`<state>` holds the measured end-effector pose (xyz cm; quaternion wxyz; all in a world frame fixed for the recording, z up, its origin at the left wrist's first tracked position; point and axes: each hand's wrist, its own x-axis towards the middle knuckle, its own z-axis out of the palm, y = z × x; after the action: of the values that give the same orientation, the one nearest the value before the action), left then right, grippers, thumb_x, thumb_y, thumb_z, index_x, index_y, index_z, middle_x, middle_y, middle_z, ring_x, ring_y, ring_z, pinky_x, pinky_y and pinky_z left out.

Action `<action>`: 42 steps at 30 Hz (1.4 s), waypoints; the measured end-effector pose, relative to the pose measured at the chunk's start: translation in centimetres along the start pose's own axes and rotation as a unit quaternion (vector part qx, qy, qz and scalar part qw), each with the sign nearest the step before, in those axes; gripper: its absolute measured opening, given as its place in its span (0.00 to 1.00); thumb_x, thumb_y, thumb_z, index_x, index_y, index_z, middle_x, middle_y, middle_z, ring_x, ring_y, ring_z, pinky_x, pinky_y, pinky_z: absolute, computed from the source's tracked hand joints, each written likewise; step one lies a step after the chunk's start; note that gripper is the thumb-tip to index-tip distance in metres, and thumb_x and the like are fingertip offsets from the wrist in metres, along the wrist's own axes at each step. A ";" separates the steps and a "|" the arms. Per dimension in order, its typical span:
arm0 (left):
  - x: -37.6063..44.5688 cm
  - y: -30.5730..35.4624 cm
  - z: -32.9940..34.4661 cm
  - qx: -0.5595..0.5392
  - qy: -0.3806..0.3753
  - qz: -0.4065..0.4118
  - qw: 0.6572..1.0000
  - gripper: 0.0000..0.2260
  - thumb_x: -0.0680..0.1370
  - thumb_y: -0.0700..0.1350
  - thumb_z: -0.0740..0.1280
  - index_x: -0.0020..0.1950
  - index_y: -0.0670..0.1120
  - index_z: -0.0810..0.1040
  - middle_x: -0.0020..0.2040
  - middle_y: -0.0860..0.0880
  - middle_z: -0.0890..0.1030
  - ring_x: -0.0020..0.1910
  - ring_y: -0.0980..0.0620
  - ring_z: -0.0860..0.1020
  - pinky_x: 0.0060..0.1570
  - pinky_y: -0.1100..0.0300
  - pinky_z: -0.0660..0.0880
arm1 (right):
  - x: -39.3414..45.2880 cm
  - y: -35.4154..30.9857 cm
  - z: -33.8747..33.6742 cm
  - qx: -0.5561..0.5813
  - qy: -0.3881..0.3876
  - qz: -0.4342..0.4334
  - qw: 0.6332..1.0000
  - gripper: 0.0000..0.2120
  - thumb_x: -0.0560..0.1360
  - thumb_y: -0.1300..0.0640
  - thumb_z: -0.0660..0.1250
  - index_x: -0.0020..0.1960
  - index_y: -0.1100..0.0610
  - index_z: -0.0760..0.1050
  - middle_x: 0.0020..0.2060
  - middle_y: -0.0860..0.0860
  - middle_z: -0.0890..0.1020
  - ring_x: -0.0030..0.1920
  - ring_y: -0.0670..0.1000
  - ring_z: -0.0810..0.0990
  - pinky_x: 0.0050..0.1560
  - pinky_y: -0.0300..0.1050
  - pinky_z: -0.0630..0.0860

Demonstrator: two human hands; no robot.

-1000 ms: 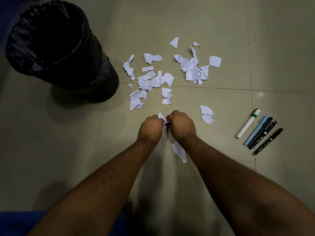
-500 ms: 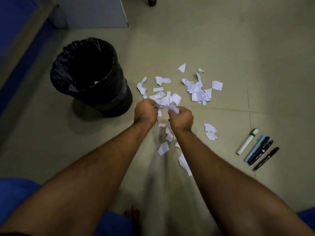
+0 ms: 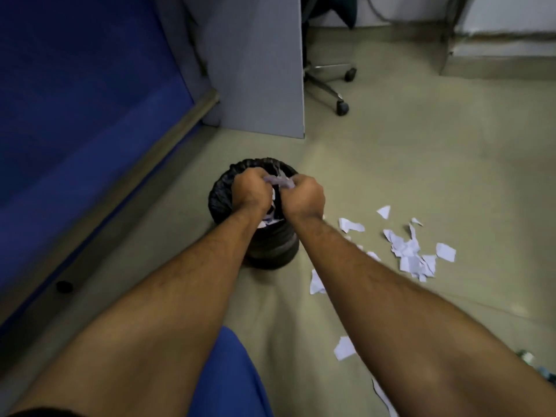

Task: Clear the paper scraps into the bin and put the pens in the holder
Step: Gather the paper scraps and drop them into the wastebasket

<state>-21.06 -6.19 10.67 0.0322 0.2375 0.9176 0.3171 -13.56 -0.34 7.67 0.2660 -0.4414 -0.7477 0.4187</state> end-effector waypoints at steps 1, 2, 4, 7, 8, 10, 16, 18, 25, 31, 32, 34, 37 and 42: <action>0.6 -1.2 0.1 0.004 -0.010 -0.005 1.000 0.09 0.77 0.41 0.64 0.48 0.45 0.85 0.48 0.43 0.84 0.47 0.43 0.81 0.41 0.60 0.72 | 0.0 -0.2 1.0 -0.042 -0.017 -0.027 0.999 0.11 0.76 0.52 0.65 0.46 0.59 0.82 0.42 0.58 0.84 0.45 0.61 0.81 0.39 0.43 0.70; 0.8 -1.8 0.2 0.009 -0.026 -0.013 1.000 0.08 0.77 0.41 0.64 0.47 0.45 0.84 0.46 0.43 0.84 0.45 0.43 0.81 0.39 0.61 0.72 | -0.1 -0.2 1.5 -0.077 -0.033 -0.047 0.995 0.10 0.76 0.53 0.65 0.46 0.58 0.81 0.43 0.58 0.84 0.45 0.60 0.81 0.39 0.42 0.69; 1.2 -3.1 0.7 0.012 -0.053 -0.029 0.998 0.06 0.77 0.42 0.64 0.43 0.46 0.80 0.41 0.46 0.81 0.41 0.46 0.78 0.33 0.62 0.69 | 0.0 -0.3 2.5 -0.139 -0.062 -0.078 0.985 0.09 0.77 0.53 0.64 0.47 0.56 0.80 0.43 0.56 0.84 0.45 0.59 0.81 0.39 0.43 0.68; 1.1 -3.3 0.9 0.060 -0.094 -0.031 0.993 0.04 0.78 0.42 0.61 0.51 0.46 0.74 0.47 0.46 0.78 0.46 0.43 0.77 0.38 0.57 0.74 | 0.5 -0.2 3.1 -0.239 -0.084 -0.125 0.959 0.06 0.74 0.54 0.65 0.49 0.54 0.77 0.44 0.54 0.82 0.46 0.58 0.81 0.39 0.45 0.71; 1.2 -3.2 0.8 0.093 -0.103 -0.028 0.990 0.09 0.78 0.42 0.61 0.57 0.44 0.72 0.54 0.43 0.77 0.51 0.41 0.77 0.45 0.52 0.77 | 0.6 -0.3 3.1 -0.258 -0.093 -0.132 0.953 0.07 0.73 0.54 0.66 0.50 0.53 0.76 0.45 0.53 0.82 0.46 0.58 0.81 0.39 0.45 0.71; 1.3 -3.2 0.3 0.130 -0.101 -0.018 0.986 0.13 0.78 0.42 0.61 0.63 0.43 0.72 0.60 0.40 0.75 0.56 0.39 0.77 0.54 0.47 0.77 | 0.9 -0.4 2.9 -0.270 -0.112 -0.139 0.946 0.09 0.72 0.54 0.68 0.52 0.53 0.77 0.46 0.53 0.83 0.47 0.57 0.82 0.39 0.44 0.71; 0.8 -2.0 0.6 0.073 -0.126 0.025 0.989 0.08 0.75 0.42 0.65 0.53 0.47 0.80 0.51 0.45 0.82 0.49 0.43 0.80 0.43 0.55 0.78 | 1.0 -0.3 0.7 -0.125 -0.053 -0.078 0.988 0.16 0.70 0.57 0.67 0.58 0.51 0.80 0.50 0.51 0.85 0.51 0.56 0.82 0.49 0.46 0.78; 0.0 -1.0 0.8 0.038 -0.151 0.047 0.987 0.10 0.75 0.43 0.66 0.55 0.49 0.80 0.52 0.46 0.83 0.50 0.45 0.81 0.48 0.54 0.80 | 0.8 0.4 -0.6 -0.081 -0.030 -0.039 0.995 0.17 0.71 0.56 0.67 0.59 0.51 0.80 0.51 0.51 0.85 0.52 0.55 0.82 0.51 0.46 0.78; -4.2 2.7 4.3 0.021 -0.191 0.085 0.978 0.16 0.74 0.42 0.68 0.62 0.47 0.78 0.56 0.46 0.82 0.57 0.45 0.79 0.58 0.56 0.77 | -1.7 5.9 -7.6 -0.051 0.015 0.043 0.998 0.14 0.73 0.57 0.65 0.57 0.52 0.80 0.46 0.48 0.84 0.49 0.52 0.81 0.46 0.39 0.70; -13.8 2.2 14.2 0.040 -0.321 0.135 0.937 0.19 0.74 0.46 0.68 0.65 0.46 0.76 0.63 0.46 0.79 0.65 0.45 0.75 0.61 0.55 0.73 | -6.9 18.5 -12.3 -0.150 -0.069 0.125 0.978 0.20 0.71 0.55 0.68 0.63 0.50 0.75 0.53 0.52 0.83 0.56 0.55 0.80 0.56 0.47 0.76; -15.5 1.4 15.7 0.066 -0.354 0.148 0.921 0.20 0.74 0.47 0.68 0.66 0.46 0.75 0.64 0.45 0.78 0.65 0.44 0.75 0.60 0.53 0.74 | -8.2 20.7 -12.6 -0.183 -0.099 0.131 0.969 0.23 0.70 0.53 0.69 0.64 0.50 0.74 0.55 0.53 0.82 0.58 0.57 0.79 0.58 0.48 0.75; -19.7 -0.5 18.7 0.127 -0.415 0.175 0.884 0.26 0.73 0.52 0.69 0.69 0.48 0.70 0.66 0.44 0.75 0.65 0.41 0.74 0.60 0.49 0.74 | -11.7 25.4 -13.3 -0.243 -0.155 0.137 0.948 0.28 0.68 0.45 0.66 0.67 0.51 0.72 0.58 0.56 0.79 0.60 0.60 0.77 0.60 0.50 0.74; -24.8 -3.6 22.2 0.231 -0.432 0.256 0.833 0.38 0.68 0.63 0.71 0.74 0.52 0.63 0.71 0.45 0.68 0.70 0.40 0.67 0.64 0.48 0.70 | -17.0 31.2 -13.3 -0.336 -0.176 0.119 0.918 0.35 0.63 0.40 0.63 0.66 0.54 0.74 0.61 0.57 0.78 0.60 0.60 0.78 0.57 0.50 0.75; -28.8 -7.7 25.1 0.322 -0.412 0.361 0.772 0.54 0.62 0.76 0.65 0.80 0.52 0.49 0.80 0.41 0.49 0.79 0.40 0.48 0.74 0.40 0.47 | -20.7 35.4 -12.5 -0.375 -0.074 0.115 0.917 0.38 0.64 0.46 0.72 0.71 0.59 0.70 0.72 0.63 0.69 0.71 0.65 0.69 0.65 0.61 0.71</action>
<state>6.54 -10.37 -16.57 0.2116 0.6558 0.7117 -0.1363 21.20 -4.52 -17.04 -0.0252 -0.5598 -0.8113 0.1667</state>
